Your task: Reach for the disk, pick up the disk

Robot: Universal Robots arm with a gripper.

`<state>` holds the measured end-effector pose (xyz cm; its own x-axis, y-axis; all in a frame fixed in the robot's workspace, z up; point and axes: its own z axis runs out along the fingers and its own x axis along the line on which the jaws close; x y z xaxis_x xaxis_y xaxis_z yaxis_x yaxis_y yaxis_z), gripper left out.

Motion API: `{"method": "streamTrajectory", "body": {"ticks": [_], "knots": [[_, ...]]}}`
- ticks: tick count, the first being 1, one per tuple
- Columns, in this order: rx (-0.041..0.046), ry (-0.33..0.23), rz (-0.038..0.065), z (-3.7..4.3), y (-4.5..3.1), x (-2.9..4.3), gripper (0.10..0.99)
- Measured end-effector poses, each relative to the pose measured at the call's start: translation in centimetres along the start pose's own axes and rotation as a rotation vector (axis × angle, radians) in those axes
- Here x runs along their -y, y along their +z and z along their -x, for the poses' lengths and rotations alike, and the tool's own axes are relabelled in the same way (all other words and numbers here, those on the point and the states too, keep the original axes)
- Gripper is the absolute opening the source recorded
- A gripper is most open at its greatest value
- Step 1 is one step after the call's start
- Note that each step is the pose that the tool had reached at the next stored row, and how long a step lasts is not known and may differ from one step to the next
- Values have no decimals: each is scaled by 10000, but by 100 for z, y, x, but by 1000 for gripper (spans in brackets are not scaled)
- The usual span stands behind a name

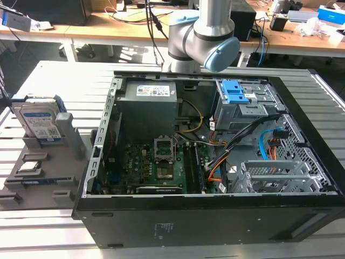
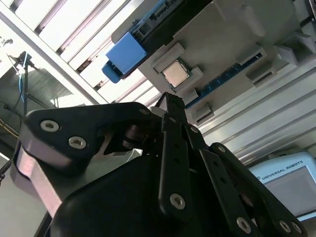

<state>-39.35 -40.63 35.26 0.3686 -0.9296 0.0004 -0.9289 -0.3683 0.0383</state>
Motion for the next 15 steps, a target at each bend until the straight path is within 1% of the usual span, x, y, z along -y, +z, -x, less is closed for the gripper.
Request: {"method": "streamTrajectory", "body": {"ticks": [2, 7, 8, 11, 15], "knots": [[-4, -99, 0, 0, 0, 0, 106], [-2, -34, 0, 0, 0, 0, 106], [8, 246, 1, 1, 0, 0, 106], [31, 816, 0, 0, 2, 0, 106], [48, 1260, 0, 0, 3, 0, 106]]}}
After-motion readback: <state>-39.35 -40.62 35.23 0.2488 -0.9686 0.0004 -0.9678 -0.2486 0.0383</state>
